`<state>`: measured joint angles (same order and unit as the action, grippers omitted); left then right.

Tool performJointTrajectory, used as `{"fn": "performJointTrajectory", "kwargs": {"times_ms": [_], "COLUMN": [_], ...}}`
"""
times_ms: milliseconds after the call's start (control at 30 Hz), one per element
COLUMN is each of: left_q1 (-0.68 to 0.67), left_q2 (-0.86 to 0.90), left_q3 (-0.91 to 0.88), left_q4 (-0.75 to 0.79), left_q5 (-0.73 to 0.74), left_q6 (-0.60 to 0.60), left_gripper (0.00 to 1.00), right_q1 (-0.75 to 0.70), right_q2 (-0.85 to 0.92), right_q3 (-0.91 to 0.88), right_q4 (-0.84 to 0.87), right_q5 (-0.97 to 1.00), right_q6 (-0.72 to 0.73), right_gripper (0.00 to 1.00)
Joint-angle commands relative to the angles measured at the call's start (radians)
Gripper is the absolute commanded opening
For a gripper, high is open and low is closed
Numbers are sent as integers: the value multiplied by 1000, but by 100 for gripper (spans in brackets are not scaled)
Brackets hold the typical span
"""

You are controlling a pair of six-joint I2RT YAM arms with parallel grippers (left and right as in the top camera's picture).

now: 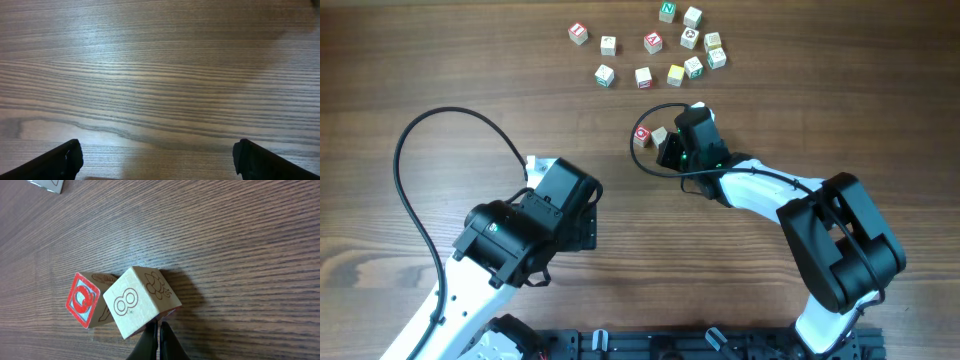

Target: Form a circle

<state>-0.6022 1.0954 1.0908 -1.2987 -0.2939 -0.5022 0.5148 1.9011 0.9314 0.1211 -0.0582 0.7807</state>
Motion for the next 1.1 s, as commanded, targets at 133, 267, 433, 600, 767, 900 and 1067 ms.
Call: {"fn": "performJointTrajectory", "kwargs": {"times_ms": [133, 267, 433, 600, 767, 900, 1067], "left_q1": [5, 5, 5, 5, 5, 5, 5], "left_q2": [-7, -7, -7, -7, -7, -7, -7], "left_q3": [-5, -5, -5, -5, -5, -5, -5], "left_q4": [0, 0, 0, 0, 0, 0, 0], "left_q5": [-13, -13, -13, -13, -13, -13, -13], "left_q6": [-2, -2, -2, -2, -2, -2, -2], "left_gripper": [100, 100, 100, 100, 100, 100, 100], "right_q1": [3, 3, 3, 3, 3, 3, 3], "right_q2": [23, 23, 23, 23, 23, 23, 23], "right_q3": [-9, -9, -9, -9, -9, -9, -9], "right_q4": [10, 13, 18, 18, 19, 21, 23], "right_q5": [10, 9, 10, 10, 10, 10, 10], "right_q6": [-22, -23, -23, -23, -23, -23, -24], "right_gripper": [4, 5, 4, 5, 5, 5, 5]}}
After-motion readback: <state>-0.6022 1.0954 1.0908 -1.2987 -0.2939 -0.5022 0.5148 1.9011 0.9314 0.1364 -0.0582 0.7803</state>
